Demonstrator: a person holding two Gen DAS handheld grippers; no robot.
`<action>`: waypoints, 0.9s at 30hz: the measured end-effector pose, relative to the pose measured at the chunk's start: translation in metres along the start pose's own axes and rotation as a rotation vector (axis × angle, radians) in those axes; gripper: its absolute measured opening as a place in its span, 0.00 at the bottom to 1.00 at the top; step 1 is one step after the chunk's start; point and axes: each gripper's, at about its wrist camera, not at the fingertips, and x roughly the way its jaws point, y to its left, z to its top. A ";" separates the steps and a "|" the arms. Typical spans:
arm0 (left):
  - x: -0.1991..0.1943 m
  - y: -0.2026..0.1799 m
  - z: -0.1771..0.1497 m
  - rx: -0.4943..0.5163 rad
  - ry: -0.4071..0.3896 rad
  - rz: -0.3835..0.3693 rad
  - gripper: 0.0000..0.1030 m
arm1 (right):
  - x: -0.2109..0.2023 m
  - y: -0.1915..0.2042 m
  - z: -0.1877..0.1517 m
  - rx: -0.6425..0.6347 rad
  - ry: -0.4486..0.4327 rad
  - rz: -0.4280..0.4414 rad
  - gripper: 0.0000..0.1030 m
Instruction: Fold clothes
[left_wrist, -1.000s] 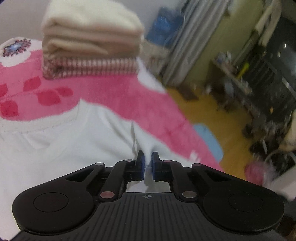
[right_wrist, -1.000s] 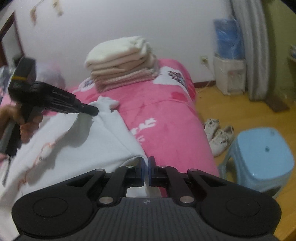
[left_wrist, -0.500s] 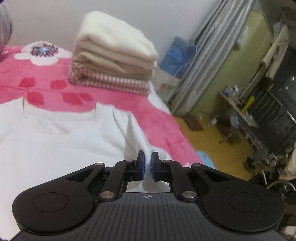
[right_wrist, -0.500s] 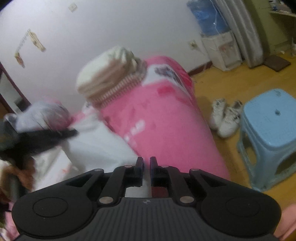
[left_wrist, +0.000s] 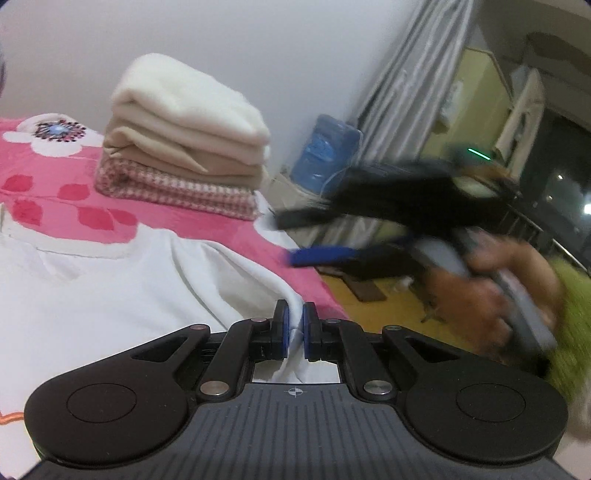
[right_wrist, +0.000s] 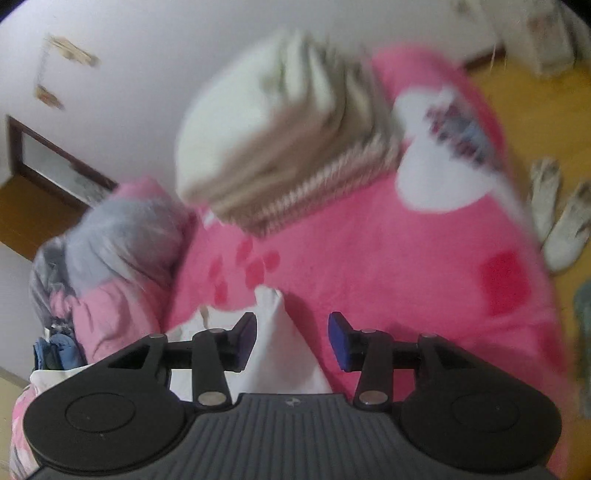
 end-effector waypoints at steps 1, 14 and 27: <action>0.001 0.000 -0.001 0.000 0.000 -0.006 0.05 | 0.016 0.003 0.003 0.008 0.053 0.022 0.44; 0.028 0.014 -0.005 -0.088 0.018 -0.008 0.05 | 0.065 0.056 0.013 -0.444 0.043 -0.248 0.03; 0.039 0.050 0.003 -0.331 0.139 0.046 0.36 | 0.042 0.014 0.010 -0.403 -0.203 -0.355 0.40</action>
